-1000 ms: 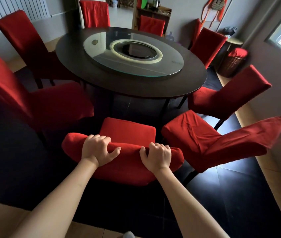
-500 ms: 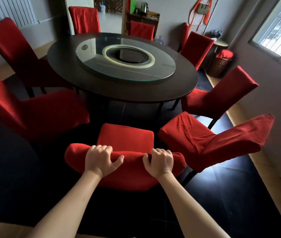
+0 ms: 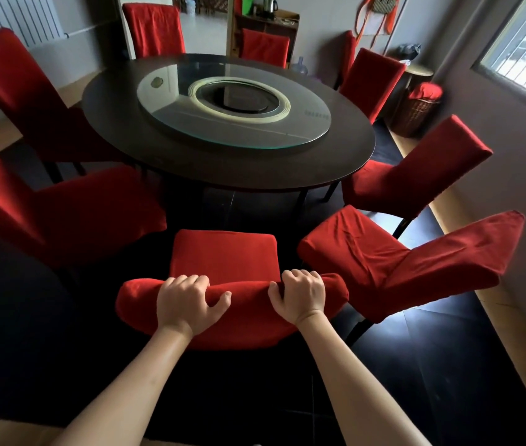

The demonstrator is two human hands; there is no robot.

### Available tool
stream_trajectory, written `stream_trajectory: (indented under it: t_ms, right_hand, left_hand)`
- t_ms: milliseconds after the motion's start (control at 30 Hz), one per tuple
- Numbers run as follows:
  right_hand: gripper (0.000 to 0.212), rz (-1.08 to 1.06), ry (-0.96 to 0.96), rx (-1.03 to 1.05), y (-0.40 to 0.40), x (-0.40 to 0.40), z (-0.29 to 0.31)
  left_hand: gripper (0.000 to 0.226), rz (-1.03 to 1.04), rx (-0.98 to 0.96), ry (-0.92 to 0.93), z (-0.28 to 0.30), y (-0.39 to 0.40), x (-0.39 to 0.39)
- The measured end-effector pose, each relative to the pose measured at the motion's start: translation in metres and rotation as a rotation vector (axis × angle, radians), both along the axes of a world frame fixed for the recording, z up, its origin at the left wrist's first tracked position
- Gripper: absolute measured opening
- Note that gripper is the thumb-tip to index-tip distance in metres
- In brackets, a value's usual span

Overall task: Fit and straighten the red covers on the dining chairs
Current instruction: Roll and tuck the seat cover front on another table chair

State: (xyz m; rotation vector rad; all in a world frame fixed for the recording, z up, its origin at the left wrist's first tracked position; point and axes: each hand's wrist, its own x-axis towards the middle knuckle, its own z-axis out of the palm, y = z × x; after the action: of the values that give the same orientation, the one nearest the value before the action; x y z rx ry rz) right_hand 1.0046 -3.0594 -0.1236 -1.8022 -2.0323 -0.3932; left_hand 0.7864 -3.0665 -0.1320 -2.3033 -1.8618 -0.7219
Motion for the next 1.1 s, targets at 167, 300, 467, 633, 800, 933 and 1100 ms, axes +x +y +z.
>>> stream_trajectory:
  t_ms: [167,300,467,633,800,933,1100]
  right_hand:
    - [0.044,-0.038,0.050,-0.027,-0.003,-0.027,0.001]
    - [0.043,-0.056,0.100,-0.066,-0.011,-0.056,0.003]
    - [0.042,-0.067,0.112,-0.109,-0.021,-0.071,0.004]
    - [0.034,-0.058,0.114,-0.131,-0.023,-0.071,0.006]
    - [0.035,-0.064,0.121,-0.127,-0.024,-0.070,0.006]
    - [0.035,-0.064,0.109,-0.111,-0.024,-0.070,0.006]
    - [0.035,-0.073,0.106,-0.115,-0.022,-0.068,0.003]
  left_hand:
    - [0.054,-0.049,0.014,0.011,-0.003,0.013,-0.027]
    - [0.053,-0.059,-0.002,0.023,-0.002,0.016,-0.054]
    - [0.054,-0.067,-0.014,0.015,0.002,0.014,-0.070]
    - [0.054,-0.070,-0.046,0.015,0.003,0.011,-0.068]
    - [0.055,-0.068,-0.055,0.037,0.005,0.011,-0.067]
    - [0.055,-0.073,-0.062,0.037,0.005,0.011,-0.067]
    - [0.055,-0.076,-0.048,0.035,0.006,0.011,-0.067]
